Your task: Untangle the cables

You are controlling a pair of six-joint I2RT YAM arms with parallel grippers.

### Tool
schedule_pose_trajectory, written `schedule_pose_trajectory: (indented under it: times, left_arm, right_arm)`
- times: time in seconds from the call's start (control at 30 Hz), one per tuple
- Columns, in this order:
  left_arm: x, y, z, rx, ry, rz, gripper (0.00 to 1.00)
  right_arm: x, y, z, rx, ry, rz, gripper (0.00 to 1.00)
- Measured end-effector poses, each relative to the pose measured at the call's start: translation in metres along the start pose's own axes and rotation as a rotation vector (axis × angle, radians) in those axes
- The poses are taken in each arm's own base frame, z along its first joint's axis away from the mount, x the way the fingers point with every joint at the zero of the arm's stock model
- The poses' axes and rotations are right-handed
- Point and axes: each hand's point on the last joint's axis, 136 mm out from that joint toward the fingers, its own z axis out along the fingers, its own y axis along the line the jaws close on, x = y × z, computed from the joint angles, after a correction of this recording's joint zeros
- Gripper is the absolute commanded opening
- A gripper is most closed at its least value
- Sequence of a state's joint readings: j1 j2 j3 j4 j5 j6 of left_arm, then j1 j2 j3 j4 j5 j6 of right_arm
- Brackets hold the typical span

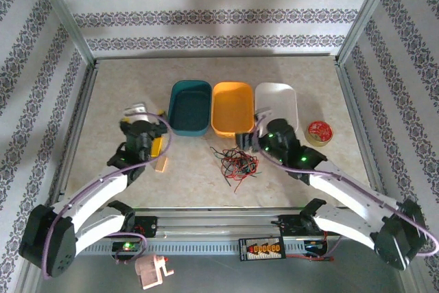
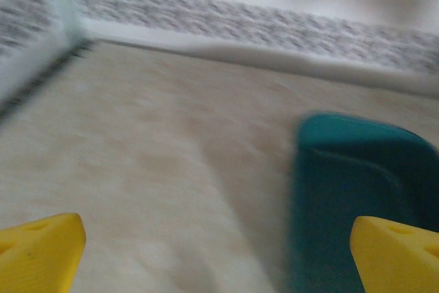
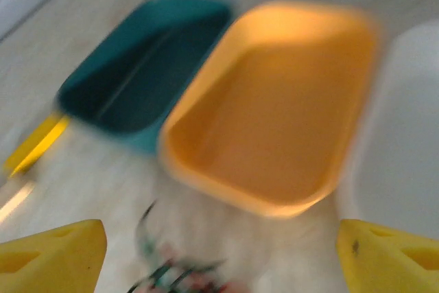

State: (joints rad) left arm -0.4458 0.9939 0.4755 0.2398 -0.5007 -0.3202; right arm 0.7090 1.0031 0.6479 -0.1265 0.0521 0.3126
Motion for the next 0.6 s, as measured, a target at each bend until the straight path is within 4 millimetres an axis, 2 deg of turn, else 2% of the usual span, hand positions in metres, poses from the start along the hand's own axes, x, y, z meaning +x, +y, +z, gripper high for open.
schedule_pose_trajectory:
  times: [0.07, 0.13, 0.23, 0.33, 0.43, 0.6]
  left_arm:
    - [0.019, -0.031, -0.012, 0.079, 0.046, 0.011, 0.99]
    - [0.043, -0.053, -0.019, 0.126, 0.109, 0.024, 0.99]
    - [0.081, -0.072, -0.019, 0.145, 0.214, 0.053, 0.99]
    - [0.103, -0.082, -0.012, 0.137, 0.286, 0.046, 0.99]
    - [0.111, -0.091, -0.007, 0.146, 0.321, 0.027, 0.99]
    - [0.107, -0.110, -0.005, 0.203, 0.339, -0.009, 0.99]
  right_arm:
    - [0.031, 0.027, 0.005, -0.058, 0.134, -0.052, 0.81]
    - [0.057, 0.042, 0.009, -0.080, 0.253, -0.081, 0.74]
    - [0.082, 0.043, 0.014, -0.059, 0.373, -0.092, 0.56]
    - [0.096, 0.042, 0.021, -0.030, 0.458, -0.103, 0.50]
    - [0.104, 0.039, 0.024, -0.010, 0.502, -0.107, 0.47]
    - [0.109, 0.036, 0.024, 0.004, 0.524, -0.111, 0.41]
